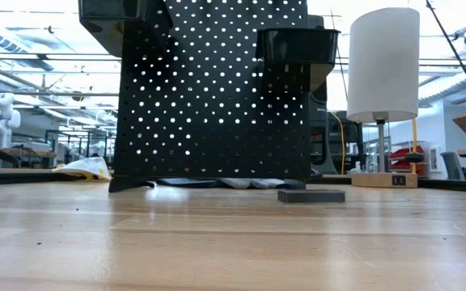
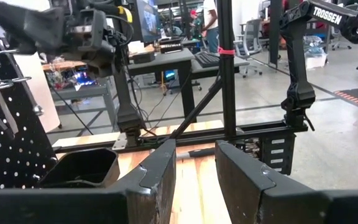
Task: Hang tools onto peg board
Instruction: Put the black strip holder into the right black bin on the black pegboard
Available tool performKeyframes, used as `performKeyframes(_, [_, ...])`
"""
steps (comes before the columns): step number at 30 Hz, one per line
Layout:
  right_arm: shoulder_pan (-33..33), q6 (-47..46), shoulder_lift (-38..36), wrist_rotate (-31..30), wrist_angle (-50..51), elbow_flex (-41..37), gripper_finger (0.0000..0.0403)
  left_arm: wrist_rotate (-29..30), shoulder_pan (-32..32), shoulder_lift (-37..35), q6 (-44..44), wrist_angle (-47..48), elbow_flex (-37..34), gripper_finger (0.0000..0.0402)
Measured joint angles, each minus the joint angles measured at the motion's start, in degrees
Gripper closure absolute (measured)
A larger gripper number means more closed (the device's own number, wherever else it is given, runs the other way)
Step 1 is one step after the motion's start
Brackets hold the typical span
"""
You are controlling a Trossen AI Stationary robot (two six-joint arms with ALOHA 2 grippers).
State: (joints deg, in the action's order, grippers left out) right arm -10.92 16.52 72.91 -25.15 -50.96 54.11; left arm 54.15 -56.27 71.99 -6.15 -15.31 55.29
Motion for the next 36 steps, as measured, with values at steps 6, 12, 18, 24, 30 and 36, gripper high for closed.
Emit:
performKeyframes(6, [-3.17, 3.07, -3.93, 0.15, -0.10, 0.00, 0.0351, 0.02, 0.00, 0.00, 1.02, 1.12, 0.00, 0.0281])
performKeyframes(12, [-7.04, 2.79, -9.27, 8.68, 5.57, 0.03, 0.0351, 0.02, 0.00, 0.02, 1.36, 1.51, 0.00, 0.0281])
performKeyframes(18, [-13.37, 7.09, -10.26, 12.02, 14.98, 0.04, 0.0351, 0.03, 0.00, 0.02, 1.43, 1.54, 0.00, 0.0281])
performKeyframes(24, [-18.40, 5.01, -7.02, 11.39, 19.83, 0.04, 0.0351, 0.04, 0.00, 0.02, 1.53, 1.77, 0.00, 0.0281])
performKeyframes(30, [-25.24, 4.76, -1.69, 4.24, 24.04, 0.04, 0.0351, 0.06, 0.00, 0.02, 1.53, 2.02, 0.00, 0.0281])
performKeyframes(36, [-30.37, 0.16, 3.83, -3.19, 26.49, 0.04, 0.0351, 0.09, 0.00, 0.44, 1.51, 2.17, 0.00, 0.0281])
